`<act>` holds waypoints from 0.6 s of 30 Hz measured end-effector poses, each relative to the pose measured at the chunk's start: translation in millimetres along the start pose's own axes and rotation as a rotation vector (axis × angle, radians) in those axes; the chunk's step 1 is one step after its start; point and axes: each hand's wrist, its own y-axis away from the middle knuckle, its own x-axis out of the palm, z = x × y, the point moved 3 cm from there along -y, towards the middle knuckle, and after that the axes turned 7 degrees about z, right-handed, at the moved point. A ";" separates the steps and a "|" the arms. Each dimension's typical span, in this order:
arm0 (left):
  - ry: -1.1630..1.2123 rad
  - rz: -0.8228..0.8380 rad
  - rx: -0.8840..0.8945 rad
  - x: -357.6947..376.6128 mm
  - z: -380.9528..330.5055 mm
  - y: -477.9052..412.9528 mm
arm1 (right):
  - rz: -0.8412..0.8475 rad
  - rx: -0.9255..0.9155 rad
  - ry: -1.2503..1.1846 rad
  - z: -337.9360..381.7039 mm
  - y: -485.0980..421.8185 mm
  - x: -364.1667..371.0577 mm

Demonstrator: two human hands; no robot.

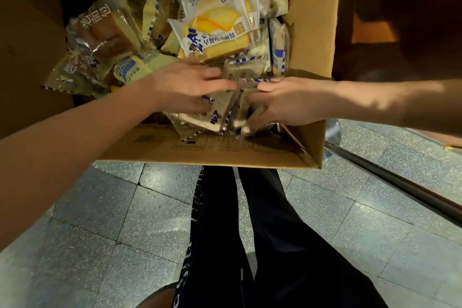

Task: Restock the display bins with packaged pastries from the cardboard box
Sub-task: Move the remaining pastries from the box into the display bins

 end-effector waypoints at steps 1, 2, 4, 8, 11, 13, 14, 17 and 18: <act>0.015 0.016 0.008 -0.4 0.3 1.4 | -0.006 -0.004 0.002 0.4 0.0 1.1; 0.013 0.017 0.021 0.1 -0.3 3.4 | 0.005 0.001 0.007 0.7 -0.9 1.1; 0.015 0.012 0.032 2.5 -1.4 6.5 | 0.069 0.031 0.000 -1.2 -3.0 0.3; 0.116 -0.060 -0.065 0.6 2.5 13.9 | 0.134 0.013 -0.059 -3.9 -10.0 -0.6; 0.184 -0.107 -0.074 -4.6 0.9 19.3 | 0.153 0.015 0.000 -6.8 -13.2 3.0; 0.214 -0.078 -0.129 -4.5 2.9 23.3 | 0.131 -0.006 0.027 -6.6 -14.6 2.0; 0.235 -0.072 -0.163 -4.4 4.9 26.0 | 0.128 -0.008 0.018 -5.7 -14.7 0.0; 0.365 -0.126 -0.257 -6.3 9.9 37.5 | 0.112 0.016 -0.033 -1.3 -10.0 -9.6; 0.410 -0.152 -0.290 -8.1 10.6 41.9 | 0.052 0.026 -0.078 0.7 -7.3 -16.7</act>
